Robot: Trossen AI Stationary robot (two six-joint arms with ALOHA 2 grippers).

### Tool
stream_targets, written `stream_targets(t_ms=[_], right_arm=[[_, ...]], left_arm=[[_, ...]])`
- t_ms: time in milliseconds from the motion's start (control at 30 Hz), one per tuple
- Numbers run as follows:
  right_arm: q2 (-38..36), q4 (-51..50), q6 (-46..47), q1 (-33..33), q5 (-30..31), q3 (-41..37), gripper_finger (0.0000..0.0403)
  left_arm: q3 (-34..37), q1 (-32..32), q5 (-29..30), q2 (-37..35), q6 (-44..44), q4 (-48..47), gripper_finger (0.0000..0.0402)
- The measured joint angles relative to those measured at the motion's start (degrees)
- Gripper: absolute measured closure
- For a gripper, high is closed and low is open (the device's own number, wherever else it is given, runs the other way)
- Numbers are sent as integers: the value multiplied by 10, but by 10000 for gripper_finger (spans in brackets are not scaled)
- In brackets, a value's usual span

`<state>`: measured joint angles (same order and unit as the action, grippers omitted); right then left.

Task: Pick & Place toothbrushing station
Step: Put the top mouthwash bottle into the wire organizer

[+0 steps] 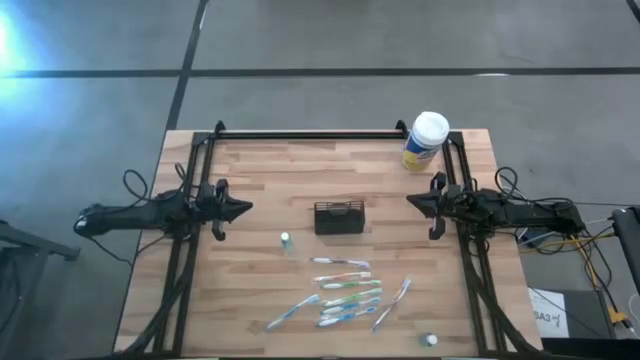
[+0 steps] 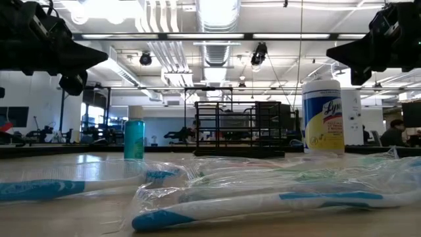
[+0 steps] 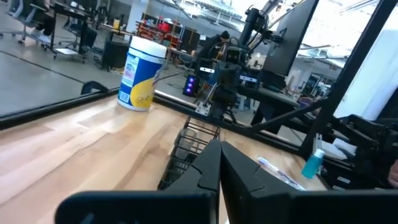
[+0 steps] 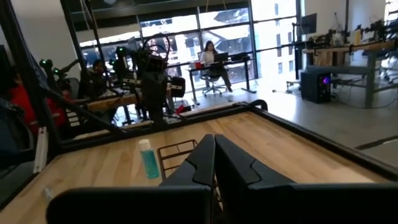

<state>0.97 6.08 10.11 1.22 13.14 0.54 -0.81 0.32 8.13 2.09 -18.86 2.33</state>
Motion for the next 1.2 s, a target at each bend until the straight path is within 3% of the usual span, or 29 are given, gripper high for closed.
stream_targets(t_ms=[267,500,667,1033,1200], right_arm=[[-1,-7,-9,0,-28,0,394],[-1,44,-30,-1,-27,0,394],[15,68,-33,0,-27,15,394],[198,-78,-28,0,-27,187,394],[258,-75,-71,0,-27,208,394]], left_arm=[[-29,0,25,0,32,21,393],[-113,0,21,12,63,-40,397],[-127,0,18,42,72,-55,399],[-112,-1,-23,110,53,-54,391],[-109,-1,-32,162,-8,-54,375]])
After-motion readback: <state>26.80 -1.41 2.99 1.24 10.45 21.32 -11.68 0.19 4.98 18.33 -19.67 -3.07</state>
